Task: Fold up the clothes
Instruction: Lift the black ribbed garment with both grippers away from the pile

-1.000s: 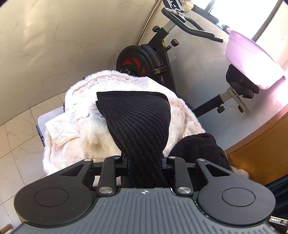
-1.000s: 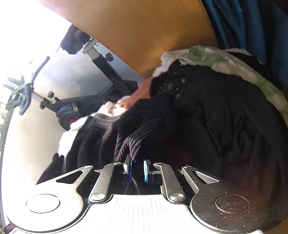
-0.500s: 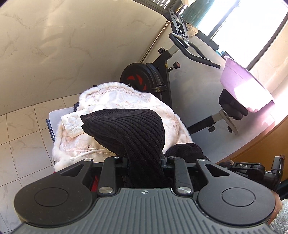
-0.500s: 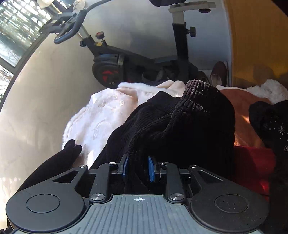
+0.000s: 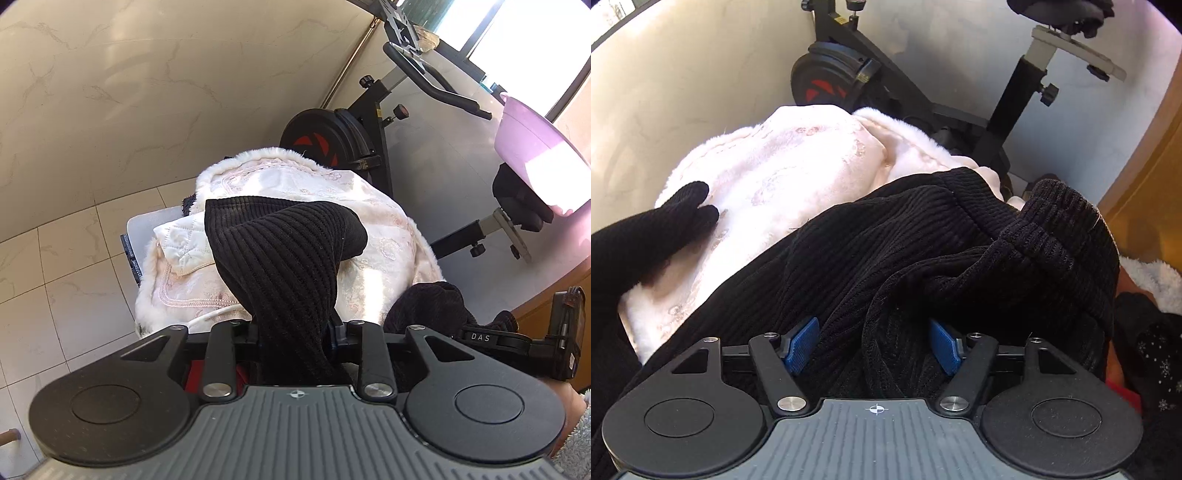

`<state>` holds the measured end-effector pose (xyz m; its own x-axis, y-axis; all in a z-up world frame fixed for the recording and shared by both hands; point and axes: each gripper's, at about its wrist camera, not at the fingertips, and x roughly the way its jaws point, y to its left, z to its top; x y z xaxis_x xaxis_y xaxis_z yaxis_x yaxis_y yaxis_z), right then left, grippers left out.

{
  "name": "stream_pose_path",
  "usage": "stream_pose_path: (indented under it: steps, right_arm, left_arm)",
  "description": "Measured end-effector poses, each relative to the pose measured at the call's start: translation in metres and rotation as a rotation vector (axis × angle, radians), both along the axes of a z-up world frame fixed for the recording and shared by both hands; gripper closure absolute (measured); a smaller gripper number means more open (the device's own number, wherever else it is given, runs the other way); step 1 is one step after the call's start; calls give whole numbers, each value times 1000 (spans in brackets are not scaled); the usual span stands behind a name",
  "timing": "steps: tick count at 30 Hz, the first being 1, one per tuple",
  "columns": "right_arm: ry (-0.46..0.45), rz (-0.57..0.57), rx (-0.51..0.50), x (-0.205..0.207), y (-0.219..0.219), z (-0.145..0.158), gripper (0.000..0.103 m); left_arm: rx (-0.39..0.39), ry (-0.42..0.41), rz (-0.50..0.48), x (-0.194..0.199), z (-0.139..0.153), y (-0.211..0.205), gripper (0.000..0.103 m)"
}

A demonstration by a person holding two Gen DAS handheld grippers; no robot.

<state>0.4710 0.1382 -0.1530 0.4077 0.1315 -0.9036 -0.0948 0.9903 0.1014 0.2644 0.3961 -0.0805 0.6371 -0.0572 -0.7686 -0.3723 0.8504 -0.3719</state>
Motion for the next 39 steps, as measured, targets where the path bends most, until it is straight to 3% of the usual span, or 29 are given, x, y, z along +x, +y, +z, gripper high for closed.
stream_pose_path:
  steps: [2, 5, 9, 15, 22, 28, 39]
  right_arm:
    - [-37, 38, -34, -8, 6, 4, 70]
    - [-98, 82, -44, -23, 7, 17, 82]
    - [-194, 83, 18, -48, -9, 51, 84]
    - [-318, 17, 209, -96, -53, 122, 85]
    - [-507, -2, 338, -174, -87, 198, 85]
    - [-597, -29, 301, -242, -102, 233, 85]
    - [-558, -217, 242, -356, -191, 228, 85]
  left_arm:
    - [3, 5, 4, 1, -1, 0, 75]
    - [11, -6, -10, -2, 7, -4, 76]
    - [-20, -79, -60, -12, 32, -9, 77]
    - [-106, -288, -141, -38, 91, -18, 78]
    - [-117, -428, -290, -62, 140, -44, 78]
    - [-70, -455, -455, -80, 157, -93, 78]
    - [-43, -370, -636, -121, 150, -211, 78]
